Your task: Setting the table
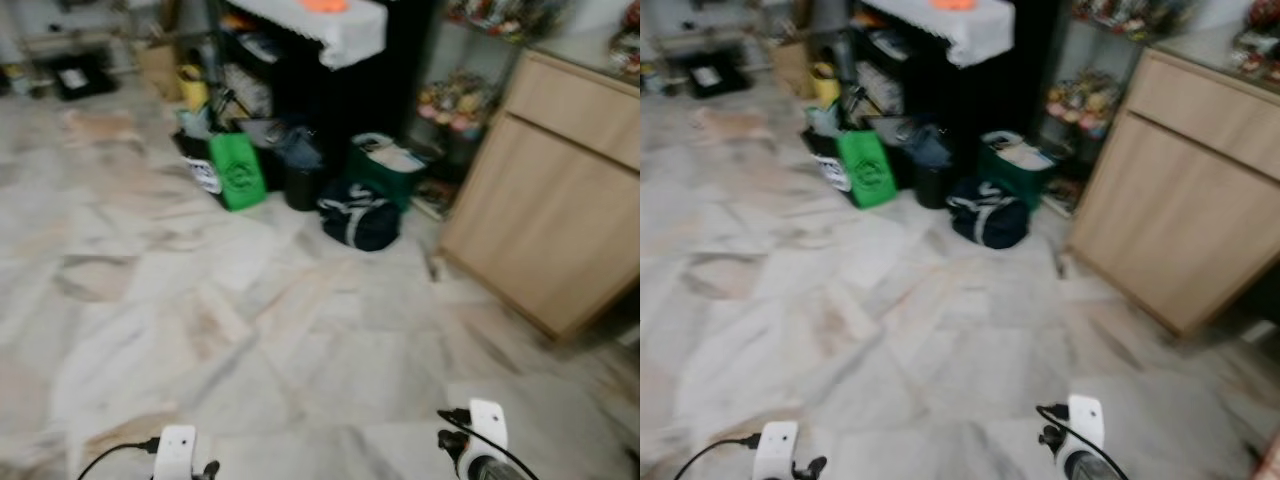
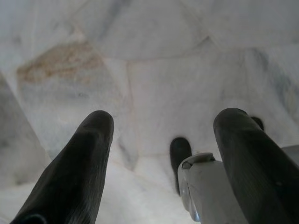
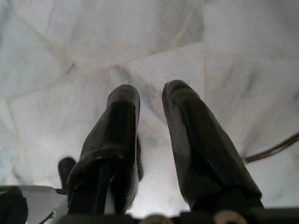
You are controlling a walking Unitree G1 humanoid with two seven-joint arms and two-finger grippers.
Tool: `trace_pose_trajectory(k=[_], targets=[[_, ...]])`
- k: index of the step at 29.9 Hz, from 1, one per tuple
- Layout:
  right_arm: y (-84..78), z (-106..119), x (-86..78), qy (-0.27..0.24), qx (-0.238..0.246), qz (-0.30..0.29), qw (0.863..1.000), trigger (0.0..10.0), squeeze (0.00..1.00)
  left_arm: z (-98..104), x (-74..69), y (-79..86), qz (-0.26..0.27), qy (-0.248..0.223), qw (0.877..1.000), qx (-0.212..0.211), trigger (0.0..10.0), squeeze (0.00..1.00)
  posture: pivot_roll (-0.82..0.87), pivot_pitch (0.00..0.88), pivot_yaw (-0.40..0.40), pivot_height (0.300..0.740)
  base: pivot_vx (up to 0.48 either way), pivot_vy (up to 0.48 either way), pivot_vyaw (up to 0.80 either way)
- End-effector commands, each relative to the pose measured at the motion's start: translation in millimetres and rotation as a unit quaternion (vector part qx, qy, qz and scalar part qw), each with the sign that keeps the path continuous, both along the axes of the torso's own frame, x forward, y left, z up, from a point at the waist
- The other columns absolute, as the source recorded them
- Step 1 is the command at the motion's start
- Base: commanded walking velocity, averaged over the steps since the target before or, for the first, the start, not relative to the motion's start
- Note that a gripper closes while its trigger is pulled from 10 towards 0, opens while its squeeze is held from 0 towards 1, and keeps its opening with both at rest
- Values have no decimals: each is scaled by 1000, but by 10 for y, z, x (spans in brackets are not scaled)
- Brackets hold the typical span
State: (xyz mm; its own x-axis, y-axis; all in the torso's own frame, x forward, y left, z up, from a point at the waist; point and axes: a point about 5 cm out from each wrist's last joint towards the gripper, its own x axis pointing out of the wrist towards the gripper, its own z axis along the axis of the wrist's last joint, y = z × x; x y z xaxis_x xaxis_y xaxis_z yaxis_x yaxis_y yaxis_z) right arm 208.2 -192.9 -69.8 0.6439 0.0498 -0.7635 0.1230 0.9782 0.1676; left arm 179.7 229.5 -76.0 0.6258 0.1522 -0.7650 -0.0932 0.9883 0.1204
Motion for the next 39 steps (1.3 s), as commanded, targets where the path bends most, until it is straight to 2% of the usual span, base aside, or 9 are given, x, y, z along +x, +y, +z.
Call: trace_pose_trajectory(k=[1,12,20,22,27,30,37,39], targets=[[-45,-16,-36,9,-4,-5,1000,10000,0,-11,1,-38,-4,4,1000,-2,10000,0,21,58,-54,740,0,0,-700],[50,-6,13,7,-2,-7,1000,10000,0,-17,-1,-61,-22,9,1000,0,10000,0,17,61,-52,740,0,0,-700],[50,-7,11,7,-2,-11,1000,10000,0,-23,2,-106,-44,11,999,-3,10000,0,16,62,-51,740,0,0,-700],[38,-7,7,7,-2,-12,1000,10000,0,-24,1,-109,-47,11,999,-2,10000,0,14,64,-50,740,0,0,-700],[-167,-7,-57,11,-10,-22,1000,10000,0,-33,-14,-124,-61,14,998,0,10000,0,15,67,-50,740,0,0,-700],[-231,-6,-83,12,-13,-24,1000,10000,0,-37,-22,-128,-64,16,998,0,10000,0,14,68,-49,740,0,0,-700],[-246,-16,-108,14,-14,-25,1000,10000,0,-48,-29,-172,-85,20,996,-2,10000,0,14,69,-49,740,0,0,-700],[-172,-34,-113,16,-11,-22,1000,10000,0,-50,-28,-189,-97,21,995,-1,10000,0,15,70,-48,740,0,0,-700]])
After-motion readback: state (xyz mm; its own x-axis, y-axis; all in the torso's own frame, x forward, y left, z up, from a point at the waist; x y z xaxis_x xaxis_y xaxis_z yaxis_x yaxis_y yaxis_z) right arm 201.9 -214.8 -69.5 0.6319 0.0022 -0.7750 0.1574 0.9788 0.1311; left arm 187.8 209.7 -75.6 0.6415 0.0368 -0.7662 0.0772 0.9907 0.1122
